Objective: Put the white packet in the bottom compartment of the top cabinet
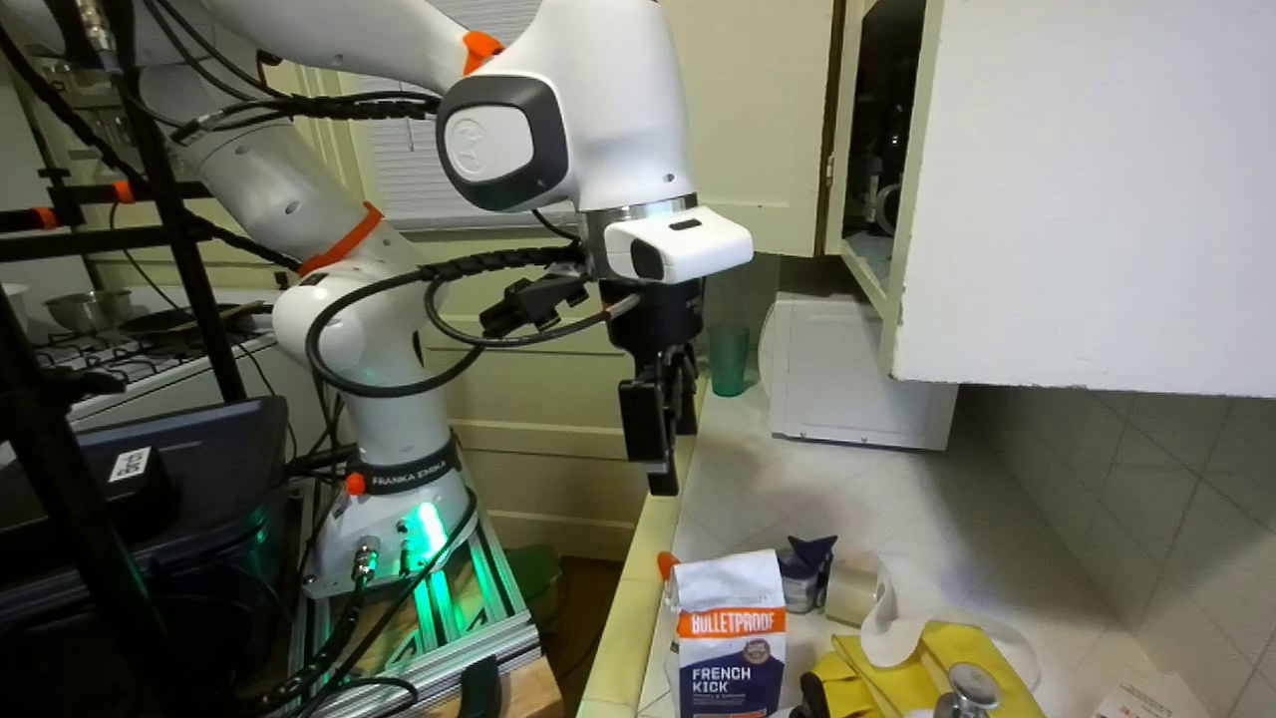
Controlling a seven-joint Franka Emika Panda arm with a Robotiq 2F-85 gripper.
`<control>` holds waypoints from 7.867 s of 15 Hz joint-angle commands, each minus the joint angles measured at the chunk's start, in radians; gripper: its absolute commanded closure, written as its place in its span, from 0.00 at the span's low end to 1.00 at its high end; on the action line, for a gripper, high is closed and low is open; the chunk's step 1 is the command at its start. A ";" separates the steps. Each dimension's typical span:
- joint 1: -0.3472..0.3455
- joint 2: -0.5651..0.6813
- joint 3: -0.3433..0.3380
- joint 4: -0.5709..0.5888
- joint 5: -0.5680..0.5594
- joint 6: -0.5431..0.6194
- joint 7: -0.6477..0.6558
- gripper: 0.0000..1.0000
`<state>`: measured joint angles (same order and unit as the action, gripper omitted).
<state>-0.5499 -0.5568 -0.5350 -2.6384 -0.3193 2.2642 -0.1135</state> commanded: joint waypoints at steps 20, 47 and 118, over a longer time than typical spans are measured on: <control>-0.027 0.341 0.006 -0.015 0.037 0.319 -0.141 0.58; 0.019 0.072 0.052 0.058 0.036 0.034 -0.314 0.99; 0.344 0.003 0.094 0.458 0.309 0.030 -0.236 0.99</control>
<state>-0.2150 -0.6011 -0.4350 -2.2138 -0.0410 2.2595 -0.3627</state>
